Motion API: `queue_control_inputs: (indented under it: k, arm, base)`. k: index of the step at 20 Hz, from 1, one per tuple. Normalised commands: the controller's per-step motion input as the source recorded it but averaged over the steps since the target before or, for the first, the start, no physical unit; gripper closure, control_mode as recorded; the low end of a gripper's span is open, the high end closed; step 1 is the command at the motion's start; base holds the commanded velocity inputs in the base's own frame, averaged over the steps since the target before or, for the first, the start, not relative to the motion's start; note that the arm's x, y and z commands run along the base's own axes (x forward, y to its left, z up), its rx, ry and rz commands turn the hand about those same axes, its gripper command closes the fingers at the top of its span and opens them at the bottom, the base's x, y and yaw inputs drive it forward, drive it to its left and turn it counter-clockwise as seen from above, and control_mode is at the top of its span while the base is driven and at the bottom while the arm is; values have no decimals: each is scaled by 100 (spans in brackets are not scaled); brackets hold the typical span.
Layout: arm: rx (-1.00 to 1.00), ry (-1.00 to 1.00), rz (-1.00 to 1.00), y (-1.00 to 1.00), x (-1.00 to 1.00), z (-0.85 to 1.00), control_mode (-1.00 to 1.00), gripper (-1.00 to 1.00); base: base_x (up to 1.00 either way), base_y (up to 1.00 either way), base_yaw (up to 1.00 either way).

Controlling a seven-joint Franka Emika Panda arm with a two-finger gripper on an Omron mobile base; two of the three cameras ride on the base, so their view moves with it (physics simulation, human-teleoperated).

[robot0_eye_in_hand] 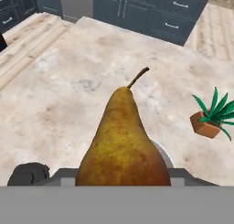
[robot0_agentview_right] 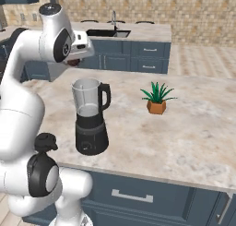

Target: Open the blender lid, put the pear in the blender, close the lid, and start the blender.

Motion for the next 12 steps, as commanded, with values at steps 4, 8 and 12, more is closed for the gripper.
queue_control_inputs:
  k: [4,8,12]
  arm:
    - [0,19,0,-1,9,-61,-100,100]
    - [0,18,0,-5,19,-61,-100,100]
    - [0,17,0,-23,17,-39,-100,100]
  base:
    - [0,0,0]
    - [0,0,0]
    - [0,0,0]
